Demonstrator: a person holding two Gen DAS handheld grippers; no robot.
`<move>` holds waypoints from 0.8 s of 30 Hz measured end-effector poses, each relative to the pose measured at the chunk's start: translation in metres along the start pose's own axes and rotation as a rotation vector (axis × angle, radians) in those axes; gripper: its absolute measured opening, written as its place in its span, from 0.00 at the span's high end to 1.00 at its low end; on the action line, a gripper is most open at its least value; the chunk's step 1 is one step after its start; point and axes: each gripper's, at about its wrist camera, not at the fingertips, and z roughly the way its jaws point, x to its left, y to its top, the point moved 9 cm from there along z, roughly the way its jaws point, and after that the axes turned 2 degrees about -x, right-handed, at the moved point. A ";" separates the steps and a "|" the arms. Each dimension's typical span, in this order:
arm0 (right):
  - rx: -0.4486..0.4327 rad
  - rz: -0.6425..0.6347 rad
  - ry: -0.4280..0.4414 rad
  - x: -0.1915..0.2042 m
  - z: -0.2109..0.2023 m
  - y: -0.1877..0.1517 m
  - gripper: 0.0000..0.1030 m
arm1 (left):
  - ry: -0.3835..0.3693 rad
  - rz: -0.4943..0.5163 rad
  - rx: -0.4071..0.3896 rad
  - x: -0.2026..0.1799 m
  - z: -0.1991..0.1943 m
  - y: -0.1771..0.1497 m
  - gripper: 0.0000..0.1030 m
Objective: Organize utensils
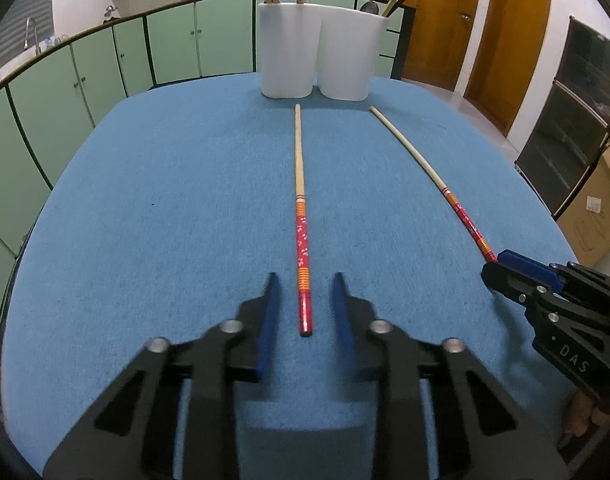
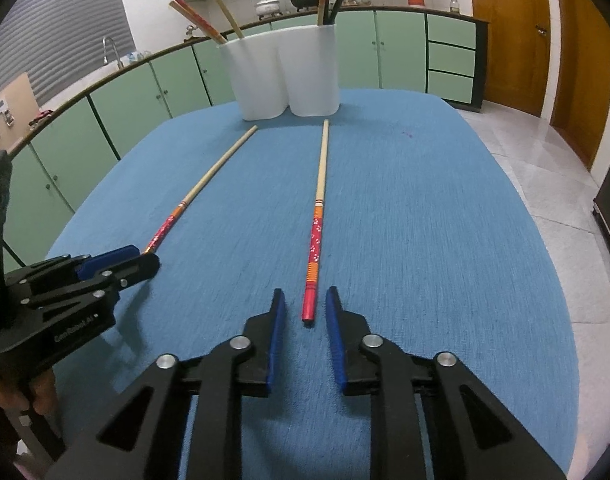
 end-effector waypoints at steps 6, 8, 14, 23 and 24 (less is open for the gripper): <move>-0.003 0.020 -0.008 -0.006 -0.001 0.000 0.94 | -0.003 -0.005 0.004 -0.002 0.000 0.000 0.95; 0.000 -0.008 -0.023 -0.004 -0.004 0.001 0.94 | -0.008 -0.007 0.011 -0.001 -0.003 0.001 0.95; -0.047 -0.021 -0.005 -0.005 -0.033 0.021 0.94 | 0.007 0.032 -0.024 -0.002 -0.029 0.021 0.95; -0.230 -0.059 0.020 -0.004 -0.101 0.096 0.94 | -0.015 0.063 -0.221 -0.012 -0.102 0.090 0.95; -0.249 -0.061 0.027 -0.005 -0.107 0.105 0.94 | -0.021 0.063 -0.246 -0.014 -0.111 0.100 0.95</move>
